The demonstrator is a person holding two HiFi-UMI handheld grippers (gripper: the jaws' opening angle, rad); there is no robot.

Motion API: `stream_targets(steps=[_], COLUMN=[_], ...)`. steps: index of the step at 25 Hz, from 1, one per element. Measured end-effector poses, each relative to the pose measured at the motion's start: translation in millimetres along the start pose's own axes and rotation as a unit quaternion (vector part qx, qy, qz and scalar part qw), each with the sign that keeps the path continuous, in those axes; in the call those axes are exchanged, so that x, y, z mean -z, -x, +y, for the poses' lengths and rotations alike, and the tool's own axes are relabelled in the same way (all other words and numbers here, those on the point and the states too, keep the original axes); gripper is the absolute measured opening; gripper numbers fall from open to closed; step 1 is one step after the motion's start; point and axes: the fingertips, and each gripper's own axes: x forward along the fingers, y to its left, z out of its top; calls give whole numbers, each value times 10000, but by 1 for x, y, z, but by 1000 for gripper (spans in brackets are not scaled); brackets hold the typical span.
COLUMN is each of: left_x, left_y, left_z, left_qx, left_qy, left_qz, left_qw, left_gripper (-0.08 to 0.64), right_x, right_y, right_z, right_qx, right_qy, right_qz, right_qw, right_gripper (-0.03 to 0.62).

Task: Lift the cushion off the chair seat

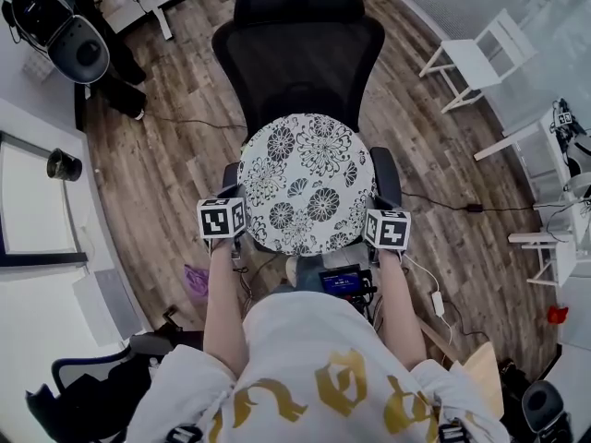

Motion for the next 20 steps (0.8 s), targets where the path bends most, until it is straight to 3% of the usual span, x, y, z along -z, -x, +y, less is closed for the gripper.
stream_targets(steps=[20], left_x=[0], left_y=[-4], left_z=[6], left_qx=[22], left_qy=[53], left_qz=[18], left_qw=[10000], left_gripper=[20], right_x=[-3], right_y=[3], right_z=[-3], right_qx=[211], right_qy=[190], right_qz=[-92], right_qw=[9996], right_gripper=[23])
